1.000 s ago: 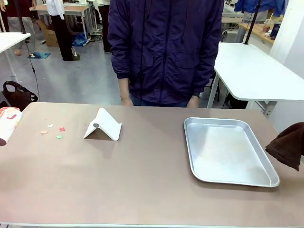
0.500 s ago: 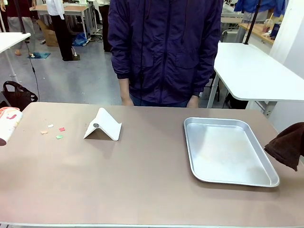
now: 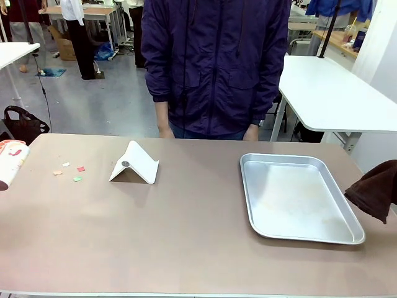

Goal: Clean the surface of the table.
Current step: Clean the area not pointed to by the person.

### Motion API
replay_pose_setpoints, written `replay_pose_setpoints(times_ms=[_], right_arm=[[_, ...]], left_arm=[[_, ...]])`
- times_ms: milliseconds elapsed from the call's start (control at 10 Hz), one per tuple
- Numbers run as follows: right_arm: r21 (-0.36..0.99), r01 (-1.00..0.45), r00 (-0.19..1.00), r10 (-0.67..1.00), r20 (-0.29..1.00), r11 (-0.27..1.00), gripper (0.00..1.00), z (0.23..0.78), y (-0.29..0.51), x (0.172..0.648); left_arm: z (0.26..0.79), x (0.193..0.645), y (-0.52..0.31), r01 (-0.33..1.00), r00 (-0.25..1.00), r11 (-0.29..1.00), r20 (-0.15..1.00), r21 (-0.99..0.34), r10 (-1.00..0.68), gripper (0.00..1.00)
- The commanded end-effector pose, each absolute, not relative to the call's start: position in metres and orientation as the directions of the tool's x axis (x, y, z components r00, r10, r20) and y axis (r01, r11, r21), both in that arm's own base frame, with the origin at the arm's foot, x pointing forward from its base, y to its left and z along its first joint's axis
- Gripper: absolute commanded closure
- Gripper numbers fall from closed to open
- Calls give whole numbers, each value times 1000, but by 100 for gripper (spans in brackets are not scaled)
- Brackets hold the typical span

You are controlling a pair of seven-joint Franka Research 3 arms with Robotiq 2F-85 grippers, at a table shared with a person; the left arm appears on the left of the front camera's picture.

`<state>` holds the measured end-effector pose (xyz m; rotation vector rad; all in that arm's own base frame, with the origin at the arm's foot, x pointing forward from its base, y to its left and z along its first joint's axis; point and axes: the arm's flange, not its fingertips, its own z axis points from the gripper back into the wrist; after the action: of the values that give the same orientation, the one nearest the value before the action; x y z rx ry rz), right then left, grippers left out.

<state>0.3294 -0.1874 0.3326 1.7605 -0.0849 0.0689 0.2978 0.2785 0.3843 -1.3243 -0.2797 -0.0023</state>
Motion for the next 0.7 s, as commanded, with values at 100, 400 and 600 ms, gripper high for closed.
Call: replay_pose_setpoints(times_ms=[100, 400, 600], right_arm=[[976, -104, 995, -19, 102, -193, 94, 336, -190, 329], [976, -104, 995, -19, 102, -193, 94, 336, -190, 329], [976, -104, 995, -19, 102, -193, 94, 336, -190, 329]], left_arm=[[396, 297, 272, 77, 943, 447, 211, -891, 257, 78], [408, 340, 267, -142, 932, 603, 99, -785, 348, 78], [410, 375, 262, -206, 928, 637, 59, -742, 369, 78]])
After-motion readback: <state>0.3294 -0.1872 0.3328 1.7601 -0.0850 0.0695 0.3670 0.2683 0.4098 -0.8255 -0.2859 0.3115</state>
